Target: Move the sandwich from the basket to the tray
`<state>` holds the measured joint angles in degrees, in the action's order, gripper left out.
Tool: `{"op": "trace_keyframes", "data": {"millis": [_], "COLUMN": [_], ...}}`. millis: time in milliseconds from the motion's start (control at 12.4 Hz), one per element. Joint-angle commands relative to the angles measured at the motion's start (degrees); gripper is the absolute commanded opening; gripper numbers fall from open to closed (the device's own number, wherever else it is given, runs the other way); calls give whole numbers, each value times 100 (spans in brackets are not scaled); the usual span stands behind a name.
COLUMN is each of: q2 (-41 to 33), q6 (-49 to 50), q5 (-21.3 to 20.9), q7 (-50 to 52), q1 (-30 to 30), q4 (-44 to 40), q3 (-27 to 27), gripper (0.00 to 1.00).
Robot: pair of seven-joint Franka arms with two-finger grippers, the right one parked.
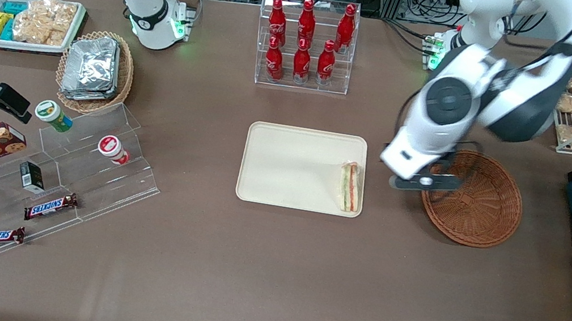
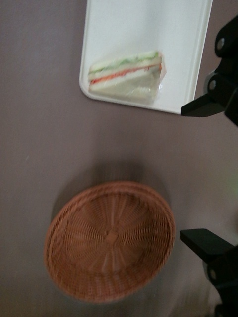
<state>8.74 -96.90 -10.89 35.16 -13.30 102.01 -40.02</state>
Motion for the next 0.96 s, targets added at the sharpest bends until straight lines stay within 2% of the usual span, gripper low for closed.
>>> {"op": "trace_keyframes", "data": {"millis": [0, 241, 321, 884], "q2": [-906, -1294, -1435, -1428], "q6": [154, 137, 93, 459], "q5": [866, 940, 905, 790], "q7": [-1095, -2440, -2583, -2610], "q1": [-59, 554, 783, 1013], "q4": [361, 529, 608, -13], "q3": [1237, 3178, 3559, 3624], "gripper": [100, 100, 100, 100]}}
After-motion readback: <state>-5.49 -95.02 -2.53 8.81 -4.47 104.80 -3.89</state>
